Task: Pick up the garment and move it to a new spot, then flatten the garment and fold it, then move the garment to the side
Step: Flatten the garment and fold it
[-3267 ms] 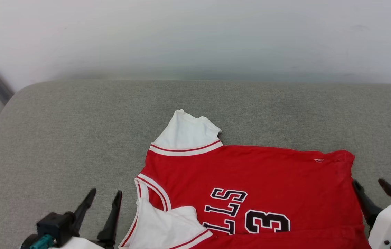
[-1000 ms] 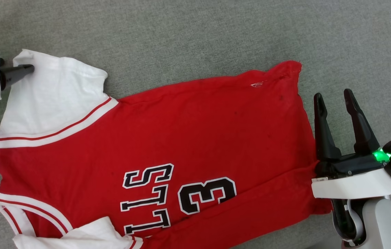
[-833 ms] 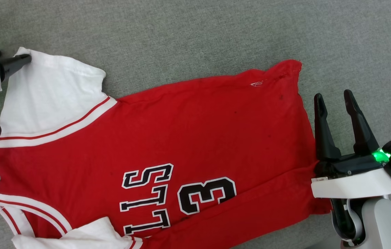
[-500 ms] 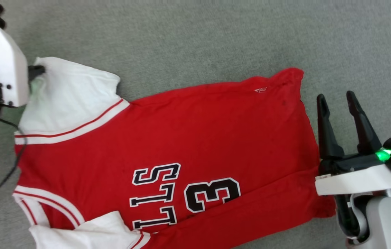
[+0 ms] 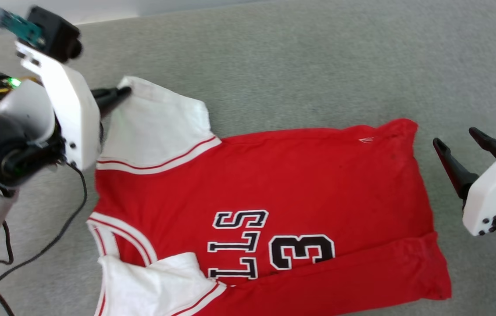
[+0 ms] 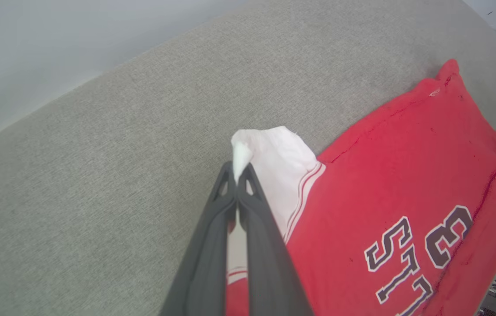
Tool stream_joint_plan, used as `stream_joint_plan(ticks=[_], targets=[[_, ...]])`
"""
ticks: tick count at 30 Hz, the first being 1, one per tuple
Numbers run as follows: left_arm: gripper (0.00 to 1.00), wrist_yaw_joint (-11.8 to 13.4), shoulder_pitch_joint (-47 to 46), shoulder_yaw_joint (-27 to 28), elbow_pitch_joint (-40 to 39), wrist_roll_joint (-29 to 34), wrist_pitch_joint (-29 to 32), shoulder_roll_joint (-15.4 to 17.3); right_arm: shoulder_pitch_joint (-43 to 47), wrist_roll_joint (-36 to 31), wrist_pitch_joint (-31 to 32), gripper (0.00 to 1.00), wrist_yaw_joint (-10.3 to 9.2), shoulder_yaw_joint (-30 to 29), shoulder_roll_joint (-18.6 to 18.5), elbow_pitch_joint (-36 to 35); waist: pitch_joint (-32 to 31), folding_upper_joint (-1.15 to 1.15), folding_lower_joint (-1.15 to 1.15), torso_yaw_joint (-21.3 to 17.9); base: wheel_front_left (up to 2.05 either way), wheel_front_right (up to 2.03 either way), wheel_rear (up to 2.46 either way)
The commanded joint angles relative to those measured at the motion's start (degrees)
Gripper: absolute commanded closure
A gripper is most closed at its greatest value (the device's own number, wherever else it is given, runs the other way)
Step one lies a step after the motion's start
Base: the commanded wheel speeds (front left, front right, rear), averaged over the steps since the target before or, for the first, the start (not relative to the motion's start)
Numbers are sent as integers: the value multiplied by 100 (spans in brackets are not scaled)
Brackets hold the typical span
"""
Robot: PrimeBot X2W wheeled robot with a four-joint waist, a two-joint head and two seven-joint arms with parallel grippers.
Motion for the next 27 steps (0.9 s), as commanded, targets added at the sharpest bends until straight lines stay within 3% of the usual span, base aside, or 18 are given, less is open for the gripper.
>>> stream_joint_plan(ticks=[1,7,12,17,27], targets=[[100,-6,116,-59,-152,14,-67,52,-166,173,349,0,-2,64,-56,31,-131,0,0,206,0,0,0],[100,-4,453,-117,-1008,54,-533,215,-922,486,2229,0,-2,156,-579,386,-83,0,0,606,0,0,0],[100,24,749,-106,-1573,110,-848,268,-1367,376,2921,0,-3,452,-812,821,63,0,0,913,0,0,0],[100,56,893,-175,-1914,197,-960,231,-1597,316,3058,0,-3,1014,-1124,1324,173,0,0,1176,0,0,0],[100,80,1067,-321,-2086,405,-1261,27,-1497,523,2642,0,-3,1592,-1178,2250,317,0,0,1464,0,0,0]])
